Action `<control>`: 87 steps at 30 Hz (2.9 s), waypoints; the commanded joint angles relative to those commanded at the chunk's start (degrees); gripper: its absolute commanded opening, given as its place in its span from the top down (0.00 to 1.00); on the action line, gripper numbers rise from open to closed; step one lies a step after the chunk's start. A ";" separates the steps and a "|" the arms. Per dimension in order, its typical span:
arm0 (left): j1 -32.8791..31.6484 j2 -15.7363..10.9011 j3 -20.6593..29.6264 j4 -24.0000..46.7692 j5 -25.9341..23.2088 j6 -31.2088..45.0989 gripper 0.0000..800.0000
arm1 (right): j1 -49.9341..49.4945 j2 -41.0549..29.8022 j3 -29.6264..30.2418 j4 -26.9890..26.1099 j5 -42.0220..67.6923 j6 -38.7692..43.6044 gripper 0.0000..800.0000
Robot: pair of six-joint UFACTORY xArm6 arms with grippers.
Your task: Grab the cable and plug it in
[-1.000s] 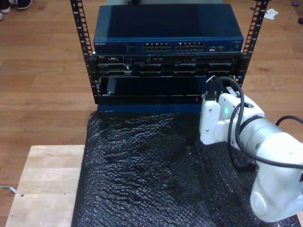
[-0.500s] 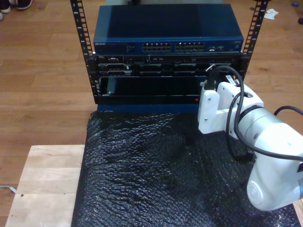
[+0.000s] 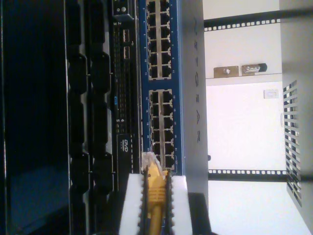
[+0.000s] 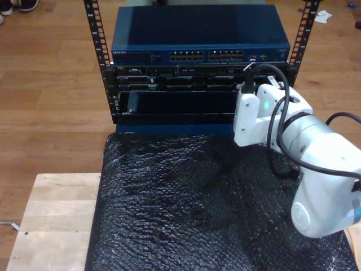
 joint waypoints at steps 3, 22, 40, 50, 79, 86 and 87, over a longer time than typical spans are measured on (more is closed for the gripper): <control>0.00 0.00 0.00 0.00 0.00 0.00 0.00 | 0.18 0.09 -0.53 -0.09 -0.70 -0.09 1.00; 0.00 0.00 0.00 0.00 0.00 0.00 0.00 | 0.18 6.86 -3.69 0.18 -7.21 -3.78 1.00; 0.00 0.00 0.00 0.00 0.00 0.00 0.00 | 0.18 18.20 -8.88 0.18 -24.09 -3.43 1.00; 0.00 0.00 0.00 0.00 0.00 0.00 0.00 | 0.18 24.79 -12.40 0.70 -29.27 -3.78 1.00; 0.00 0.00 0.00 0.00 0.00 0.00 0.00 | 2.99 39.56 -25.67 12.84 -39.12 -11.78 1.00; 0.00 0.00 0.00 0.00 0.00 0.00 0.00 | 4.22 42.02 -30.15 17.67 -38.77 -14.51 1.00; 0.00 0.00 0.00 0.00 0.00 0.00 0.00 | 4.57 42.46 -30.86 18.46 -38.68 -14.77 1.00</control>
